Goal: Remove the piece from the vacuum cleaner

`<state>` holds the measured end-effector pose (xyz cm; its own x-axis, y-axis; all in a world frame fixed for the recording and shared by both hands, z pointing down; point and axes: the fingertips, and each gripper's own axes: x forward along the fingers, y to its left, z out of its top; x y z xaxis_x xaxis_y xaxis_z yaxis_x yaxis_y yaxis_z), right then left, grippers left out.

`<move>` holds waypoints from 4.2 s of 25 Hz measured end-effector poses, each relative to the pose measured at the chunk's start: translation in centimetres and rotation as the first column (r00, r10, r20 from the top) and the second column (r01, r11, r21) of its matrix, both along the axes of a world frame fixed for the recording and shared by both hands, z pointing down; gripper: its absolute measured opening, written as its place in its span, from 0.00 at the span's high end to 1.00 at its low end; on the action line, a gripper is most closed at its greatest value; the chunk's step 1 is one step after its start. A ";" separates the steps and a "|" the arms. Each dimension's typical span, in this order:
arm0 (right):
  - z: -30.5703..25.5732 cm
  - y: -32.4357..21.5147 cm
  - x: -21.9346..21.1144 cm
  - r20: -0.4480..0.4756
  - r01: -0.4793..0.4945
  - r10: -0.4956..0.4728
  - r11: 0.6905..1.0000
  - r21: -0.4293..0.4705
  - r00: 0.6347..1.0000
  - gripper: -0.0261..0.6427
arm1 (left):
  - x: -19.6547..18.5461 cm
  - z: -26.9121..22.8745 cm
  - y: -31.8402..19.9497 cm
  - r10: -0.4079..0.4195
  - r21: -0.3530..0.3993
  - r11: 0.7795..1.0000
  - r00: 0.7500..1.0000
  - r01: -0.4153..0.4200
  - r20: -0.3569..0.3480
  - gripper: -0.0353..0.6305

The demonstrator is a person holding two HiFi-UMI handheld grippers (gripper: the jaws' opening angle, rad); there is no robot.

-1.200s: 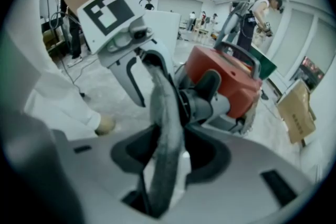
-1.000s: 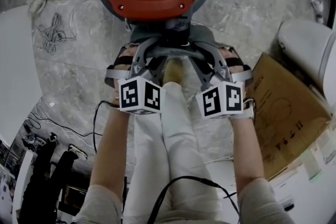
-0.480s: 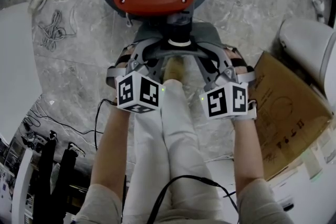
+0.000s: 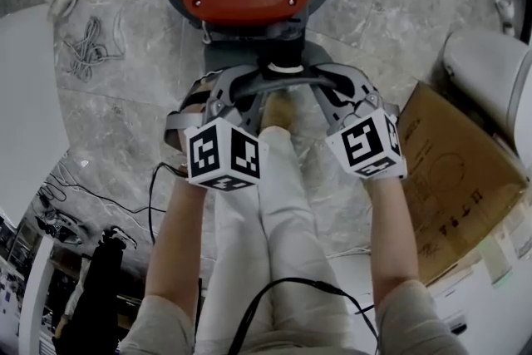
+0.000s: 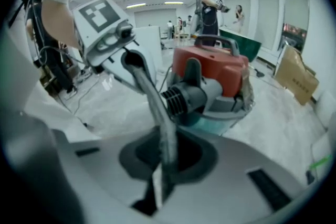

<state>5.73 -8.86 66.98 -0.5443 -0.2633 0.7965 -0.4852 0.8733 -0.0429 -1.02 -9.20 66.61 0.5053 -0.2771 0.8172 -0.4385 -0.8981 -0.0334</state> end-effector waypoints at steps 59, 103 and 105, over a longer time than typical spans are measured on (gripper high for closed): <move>-2.2 0.5 -0.4 -0.258 0.090 -0.041 0.980 0.179 0.965 0.92 | -0.8 1.8 1.2 -0.218 -0.166 0.962 0.976 0.216 0.011 0.90; -1.2 1.2 0.0 -0.124 -0.132 0.145 0.986 0.106 0.982 0.92 | -0.6 1.9 2.1 -0.209 -0.152 0.965 0.977 0.214 0.050 0.90; -0.9 1.4 0.0 -0.077 -0.171 0.177 0.983 0.073 0.981 0.92 | -0.7 1.6 2.1 -0.204 -0.143 0.967 0.978 0.209 0.053 0.90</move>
